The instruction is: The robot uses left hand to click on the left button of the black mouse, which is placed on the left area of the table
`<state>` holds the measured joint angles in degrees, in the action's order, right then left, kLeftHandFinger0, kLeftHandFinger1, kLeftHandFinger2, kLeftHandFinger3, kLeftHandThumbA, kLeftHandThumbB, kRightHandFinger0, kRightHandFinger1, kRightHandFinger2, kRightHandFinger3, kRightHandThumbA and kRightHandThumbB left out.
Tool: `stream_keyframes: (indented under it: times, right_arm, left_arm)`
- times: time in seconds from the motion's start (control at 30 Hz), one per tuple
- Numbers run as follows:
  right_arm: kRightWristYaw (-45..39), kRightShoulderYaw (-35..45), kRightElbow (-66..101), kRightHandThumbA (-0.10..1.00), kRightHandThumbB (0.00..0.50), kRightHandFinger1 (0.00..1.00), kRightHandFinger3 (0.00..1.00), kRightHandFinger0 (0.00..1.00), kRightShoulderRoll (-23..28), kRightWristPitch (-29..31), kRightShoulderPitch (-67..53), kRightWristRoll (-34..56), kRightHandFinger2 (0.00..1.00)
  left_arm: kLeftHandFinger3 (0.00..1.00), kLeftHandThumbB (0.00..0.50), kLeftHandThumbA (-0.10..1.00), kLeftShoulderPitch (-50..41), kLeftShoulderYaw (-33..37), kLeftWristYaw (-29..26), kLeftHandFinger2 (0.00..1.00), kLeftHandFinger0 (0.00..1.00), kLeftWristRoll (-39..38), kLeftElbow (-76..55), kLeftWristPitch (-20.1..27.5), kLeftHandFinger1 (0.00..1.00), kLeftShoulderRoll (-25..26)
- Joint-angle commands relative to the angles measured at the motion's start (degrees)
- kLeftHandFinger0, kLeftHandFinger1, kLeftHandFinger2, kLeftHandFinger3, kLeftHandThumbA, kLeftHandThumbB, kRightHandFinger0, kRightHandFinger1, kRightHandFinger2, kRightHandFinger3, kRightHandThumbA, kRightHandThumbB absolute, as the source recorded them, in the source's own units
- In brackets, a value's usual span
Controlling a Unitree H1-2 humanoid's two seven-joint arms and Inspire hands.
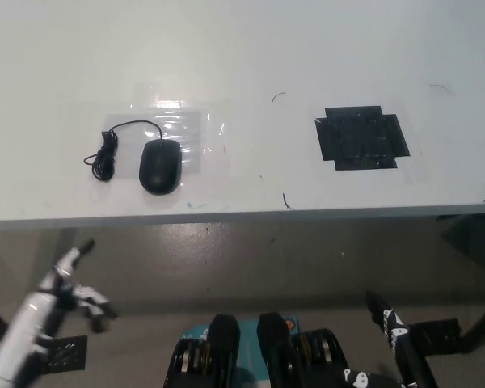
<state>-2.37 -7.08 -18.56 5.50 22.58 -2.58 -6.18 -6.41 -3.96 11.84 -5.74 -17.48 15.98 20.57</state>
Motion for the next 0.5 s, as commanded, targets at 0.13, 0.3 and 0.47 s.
stream_keyframes:
  times: [0.13, 0.3, 0.47]
  right_arm:
    - [-0.29, 0.02, 0.71, 1.00, 0.145, 1.00, 1.00, 1.00, 0.74, 4.25, 0.84, -0.40, 1.00]
    - [-0.29, 0.23, 0.32, 1.00, 0.152, 1.00, 1.00, 1.00, 0.90, 3.85, 1.19, -0.29, 1.00]
    - [-0.16, 0.30, 0.57, 1.00, 0.159, 1.00, 1.00, 1.00, 0.98, 3.71, 1.00, -0.46, 1.00]
  left_arm:
    - [1.00, 0.460, 1.00, 10.71, -7.14, 0.68, 0.00, 0.00, -20.44, -17.81, -21.04, 0.00, 16.91]
    - [1.00, 0.472, 1.00, 23.72, -6.62, 5.32, 0.00, 0.00, -27.19, -12.72, -29.20, 0.00, 25.63]
    - [1.00, 0.444, 1.00, 37.16, -0.46, 13.64, 0.01, 0.00, -23.80, -4.66, -35.69, 0.00, 31.65]
